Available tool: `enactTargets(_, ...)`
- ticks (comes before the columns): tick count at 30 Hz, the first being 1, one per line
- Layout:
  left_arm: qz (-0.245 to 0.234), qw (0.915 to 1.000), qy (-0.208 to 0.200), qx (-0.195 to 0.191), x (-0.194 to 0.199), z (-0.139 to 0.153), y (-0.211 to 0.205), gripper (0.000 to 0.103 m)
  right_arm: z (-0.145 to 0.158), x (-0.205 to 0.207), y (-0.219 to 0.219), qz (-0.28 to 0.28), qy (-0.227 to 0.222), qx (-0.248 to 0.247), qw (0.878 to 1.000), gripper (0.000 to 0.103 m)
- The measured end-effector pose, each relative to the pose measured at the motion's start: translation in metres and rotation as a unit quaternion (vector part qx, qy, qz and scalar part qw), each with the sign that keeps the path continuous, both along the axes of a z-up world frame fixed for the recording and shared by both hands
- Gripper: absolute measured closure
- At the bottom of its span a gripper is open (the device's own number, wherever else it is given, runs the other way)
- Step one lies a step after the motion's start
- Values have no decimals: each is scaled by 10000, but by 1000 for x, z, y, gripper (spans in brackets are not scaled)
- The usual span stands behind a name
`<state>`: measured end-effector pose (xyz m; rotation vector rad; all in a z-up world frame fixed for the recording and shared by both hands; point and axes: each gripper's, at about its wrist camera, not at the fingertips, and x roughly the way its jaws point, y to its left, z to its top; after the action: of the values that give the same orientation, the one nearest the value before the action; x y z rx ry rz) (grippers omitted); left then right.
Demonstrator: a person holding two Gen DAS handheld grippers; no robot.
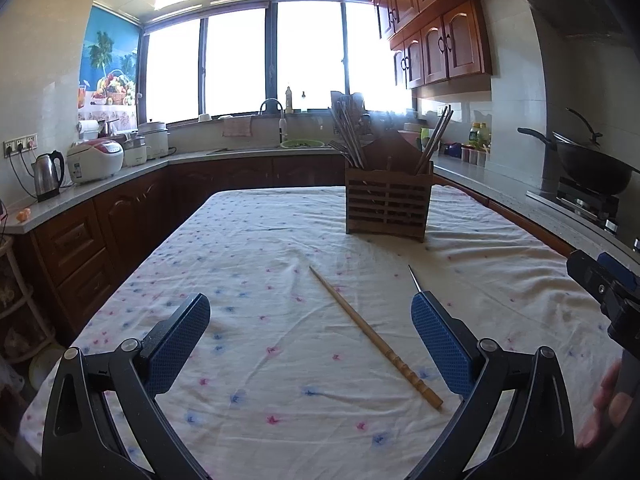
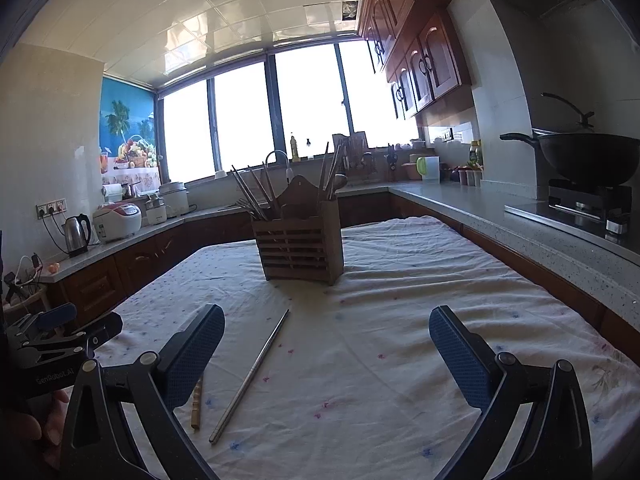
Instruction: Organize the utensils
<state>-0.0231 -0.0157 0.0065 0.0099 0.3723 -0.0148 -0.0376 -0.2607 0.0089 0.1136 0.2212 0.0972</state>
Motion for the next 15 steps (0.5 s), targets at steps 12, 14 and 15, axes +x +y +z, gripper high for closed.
enactTargets(12,-49,10000,73,3,3,-1,-3,0,1,-1,-2,-21,2,17,10000,0)
enactTargets(14,-55,10000,71,8,3,-1,-3,0,0,-1,-2,-24,7,9,10000,0)
enactTargets(15,-52,10000,70,8,3,-1,-3,0,0,-1,-2,-28,10,3,10000,0)
